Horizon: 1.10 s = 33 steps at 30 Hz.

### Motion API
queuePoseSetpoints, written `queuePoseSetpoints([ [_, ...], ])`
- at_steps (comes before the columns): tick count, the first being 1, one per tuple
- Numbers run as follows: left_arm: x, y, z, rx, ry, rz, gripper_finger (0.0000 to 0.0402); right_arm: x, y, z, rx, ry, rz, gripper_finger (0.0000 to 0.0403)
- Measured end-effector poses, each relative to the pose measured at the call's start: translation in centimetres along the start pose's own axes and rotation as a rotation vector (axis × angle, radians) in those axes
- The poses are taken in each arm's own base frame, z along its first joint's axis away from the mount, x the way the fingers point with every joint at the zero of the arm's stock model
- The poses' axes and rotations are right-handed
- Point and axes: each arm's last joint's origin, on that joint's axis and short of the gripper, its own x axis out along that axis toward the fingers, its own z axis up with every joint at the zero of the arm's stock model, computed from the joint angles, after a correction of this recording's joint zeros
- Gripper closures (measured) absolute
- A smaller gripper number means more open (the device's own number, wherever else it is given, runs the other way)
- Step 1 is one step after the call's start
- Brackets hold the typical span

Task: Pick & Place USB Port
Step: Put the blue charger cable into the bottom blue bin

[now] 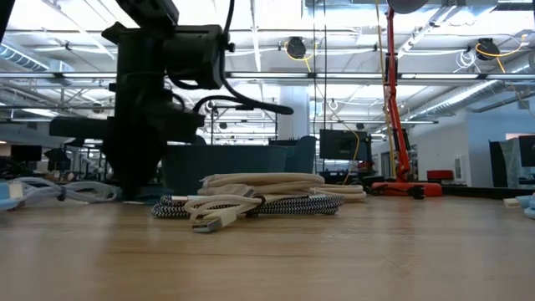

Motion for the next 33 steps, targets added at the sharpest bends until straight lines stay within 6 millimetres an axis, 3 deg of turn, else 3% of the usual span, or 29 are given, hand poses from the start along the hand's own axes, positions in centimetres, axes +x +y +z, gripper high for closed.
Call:
queuePoseSetpoints([
  [2, -0.2, 0.1, 0.4, -0.083, -0.034, -0.021, 0.0384, 0.0, 0.0, 0.0, 0.0, 0.0, 0.0, 0.0403],
  [9, -2.5, 0.6, 1.9, -0.336, -0.12, -0.042, 0.0392, 0.0, 0.0, 0.0, -0.014, -0.001, 0.0, 0.0403],
  [17, -10.5, 2.2, 3.8, -0.338, -0.221, 0.083, 0.0392, 0.0, 0.0, 0.0, -0.023, 0.0, 0.001, 0.0403],
  [22, -13.9, 6.3, 3.1, -0.405, -0.276, 0.244, 0.0392, 0.0, 0.0, 0.0, -0.027, 0.001, 0.001, 0.0403],
  [28, -11.8, 12.0, 0.8, -0.528, -0.26, 0.161, 0.0392, 0.0, 0.0, 0.0, -0.027, 0.0, 0.001, 0.0403],
  [33, -9.5, 14.1, 1.0, -0.513, -0.282, 0.099, 0.0392, 0.0, 0.0, 0.0, -0.019, -0.002, 0.003, 0.0403],
])
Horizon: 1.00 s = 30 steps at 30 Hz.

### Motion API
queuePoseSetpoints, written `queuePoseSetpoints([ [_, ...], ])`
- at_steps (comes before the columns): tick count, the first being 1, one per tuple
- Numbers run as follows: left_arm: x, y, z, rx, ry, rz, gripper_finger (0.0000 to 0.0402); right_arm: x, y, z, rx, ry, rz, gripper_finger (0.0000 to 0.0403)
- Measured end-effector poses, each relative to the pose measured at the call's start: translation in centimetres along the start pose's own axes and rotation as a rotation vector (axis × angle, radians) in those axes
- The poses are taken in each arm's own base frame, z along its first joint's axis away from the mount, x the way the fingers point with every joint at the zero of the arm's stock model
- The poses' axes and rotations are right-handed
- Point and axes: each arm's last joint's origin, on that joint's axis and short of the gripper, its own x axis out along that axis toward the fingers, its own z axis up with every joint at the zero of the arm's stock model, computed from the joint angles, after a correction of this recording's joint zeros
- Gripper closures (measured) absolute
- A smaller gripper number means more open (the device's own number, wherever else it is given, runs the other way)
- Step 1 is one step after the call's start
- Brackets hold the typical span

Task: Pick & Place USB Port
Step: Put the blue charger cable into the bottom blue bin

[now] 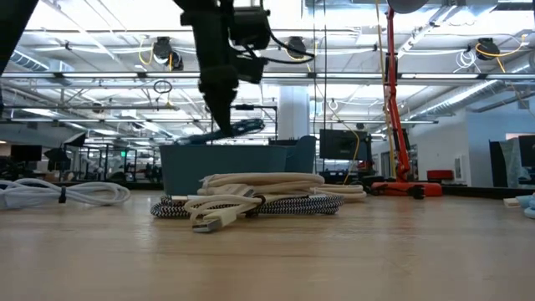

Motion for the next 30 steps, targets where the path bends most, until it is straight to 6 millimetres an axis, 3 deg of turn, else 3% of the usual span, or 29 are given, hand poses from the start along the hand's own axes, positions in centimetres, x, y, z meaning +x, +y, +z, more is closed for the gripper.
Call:
queuePoseSetpoints([
  [15, 7.4, -2.5, 1.0, 0.145, 0.125, -0.055, 0.0393, 0.0, 0.0, 0.0, 0.023, 0.0, -0.004, 0.0403],
  [21, 8.5, -2.1, 0.9, 0.164, 0.167, 0.059, 0.0393, 0.0, 0.0, 0.0, 0.026, 0.001, -0.004, 0.0403],
  [30, 8.3, -2.4, 1.0, 0.117, 0.158, 0.027, 0.036, 0.0, 0.0, -0.1, 0.024, 0.013, 0.003, 0.0403],
])
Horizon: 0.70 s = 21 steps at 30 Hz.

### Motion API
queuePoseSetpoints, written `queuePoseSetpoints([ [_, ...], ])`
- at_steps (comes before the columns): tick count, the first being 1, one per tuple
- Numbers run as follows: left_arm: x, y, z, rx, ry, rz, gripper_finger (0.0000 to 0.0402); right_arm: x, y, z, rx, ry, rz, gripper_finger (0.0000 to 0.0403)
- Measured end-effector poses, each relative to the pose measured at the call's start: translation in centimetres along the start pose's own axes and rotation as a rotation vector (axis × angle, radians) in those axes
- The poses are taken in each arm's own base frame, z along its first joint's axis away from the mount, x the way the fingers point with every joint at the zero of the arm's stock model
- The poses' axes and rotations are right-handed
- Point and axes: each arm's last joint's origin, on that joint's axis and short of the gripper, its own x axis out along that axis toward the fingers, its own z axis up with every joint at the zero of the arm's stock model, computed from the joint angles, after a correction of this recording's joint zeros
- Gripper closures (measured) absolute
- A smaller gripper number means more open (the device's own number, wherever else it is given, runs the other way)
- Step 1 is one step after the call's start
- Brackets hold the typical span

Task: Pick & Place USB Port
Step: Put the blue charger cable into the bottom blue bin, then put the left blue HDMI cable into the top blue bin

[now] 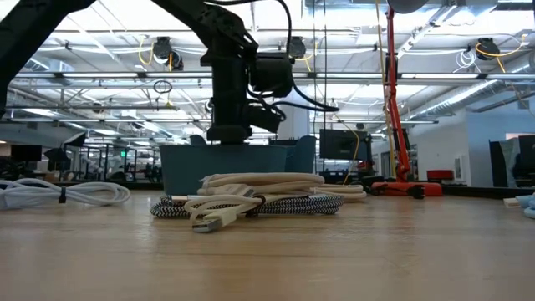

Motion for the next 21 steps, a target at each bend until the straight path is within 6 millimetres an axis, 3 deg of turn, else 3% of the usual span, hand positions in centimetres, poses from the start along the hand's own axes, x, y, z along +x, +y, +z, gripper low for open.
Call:
queuePoseSetpoints([
  [3, -0.6, -0.5, -0.1, -0.035, 0.004, 0.043, 0.0338, 0.0, 0.0, 0.0, -0.001, 0.011, 0.007, 0.0403],
  [11, -4.4, -0.7, -0.6, -0.107, -0.079, 0.129, 0.0263, 0.0, 0.0, 0.0, -0.005, 0.011, 0.008, 0.0403],
  [15, -7.7, -0.4, -1.4, -0.203, -0.165, 0.14, 0.0236, 0.0, 0.0, 0.0, -0.009, 0.011, 0.008, 0.0403],
  [21, -14.5, -0.4, -4.2, -0.371, -0.352, 0.08, 0.0227, 0.0, 0.1, 0.0, -0.018, 0.006, 0.017, 0.0403],
])
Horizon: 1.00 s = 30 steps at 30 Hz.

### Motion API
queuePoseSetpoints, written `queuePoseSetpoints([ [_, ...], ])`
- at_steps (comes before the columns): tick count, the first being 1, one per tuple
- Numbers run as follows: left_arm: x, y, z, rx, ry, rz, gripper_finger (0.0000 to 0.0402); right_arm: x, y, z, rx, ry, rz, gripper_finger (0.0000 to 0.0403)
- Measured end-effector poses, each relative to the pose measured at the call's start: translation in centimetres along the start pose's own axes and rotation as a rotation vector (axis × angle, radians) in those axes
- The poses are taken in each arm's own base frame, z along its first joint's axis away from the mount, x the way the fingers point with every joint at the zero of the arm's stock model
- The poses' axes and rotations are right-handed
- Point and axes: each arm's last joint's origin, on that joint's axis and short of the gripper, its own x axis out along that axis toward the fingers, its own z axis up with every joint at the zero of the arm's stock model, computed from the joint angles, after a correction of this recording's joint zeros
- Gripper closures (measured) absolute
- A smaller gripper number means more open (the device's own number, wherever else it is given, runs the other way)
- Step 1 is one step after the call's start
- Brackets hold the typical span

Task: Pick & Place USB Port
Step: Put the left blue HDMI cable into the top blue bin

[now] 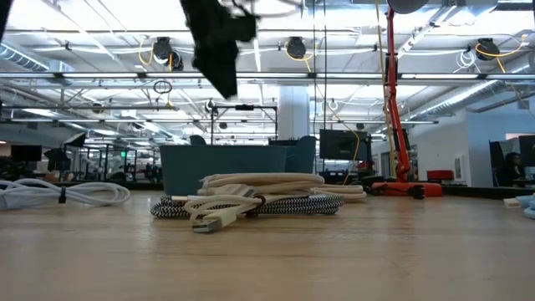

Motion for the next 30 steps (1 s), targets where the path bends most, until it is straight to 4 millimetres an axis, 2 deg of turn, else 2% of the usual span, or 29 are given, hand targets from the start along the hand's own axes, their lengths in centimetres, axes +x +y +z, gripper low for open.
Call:
queuePoseSetpoints([
  [3, -3.3, -0.6, -1.0, -0.097, -0.025, -0.085, 0.0227, -0.1, 0.0, 0.1, -0.004, 0.002, 0.006, 0.0403],
  [6, -5.6, -2.2, -2.4, -0.169, 0.001, -0.159, 0.0227, -0.3, 0.0, 0.2, -0.004, -0.003, 0.009, 0.0403],
  [13, -9.0, -9.1, -7.4, -0.206, 0.134, -0.204, 0.0227, -0.3, -0.2, 0.4, -0.042, -0.01, 0.002, 0.0403],
  [17, -9.0, -12.6, -11.6, -0.347, 0.218, -0.172, 0.0227, -0.2, -0.3, 0.5, -0.052, -0.012, -0.002, 0.0403],
  [21, -8.9, -15.2, -16.5, -0.53, 0.292, -0.106, 0.0227, -0.2, -0.3, 0.5, -0.066, -0.012, -0.004, 0.0403],
  [26, -8.3, -16.2, -21.0, -0.814, 0.387, 0.026, 0.0227, -0.2, -0.3, 0.5, -0.074, -0.012, -0.005, 0.0403],
  [30, -7.7, -16.5, -23.3, -0.892, 0.454, 0.085, 0.0227, -0.2, -0.3, 0.5, -0.074, -0.012, -0.005, 0.0403],
])
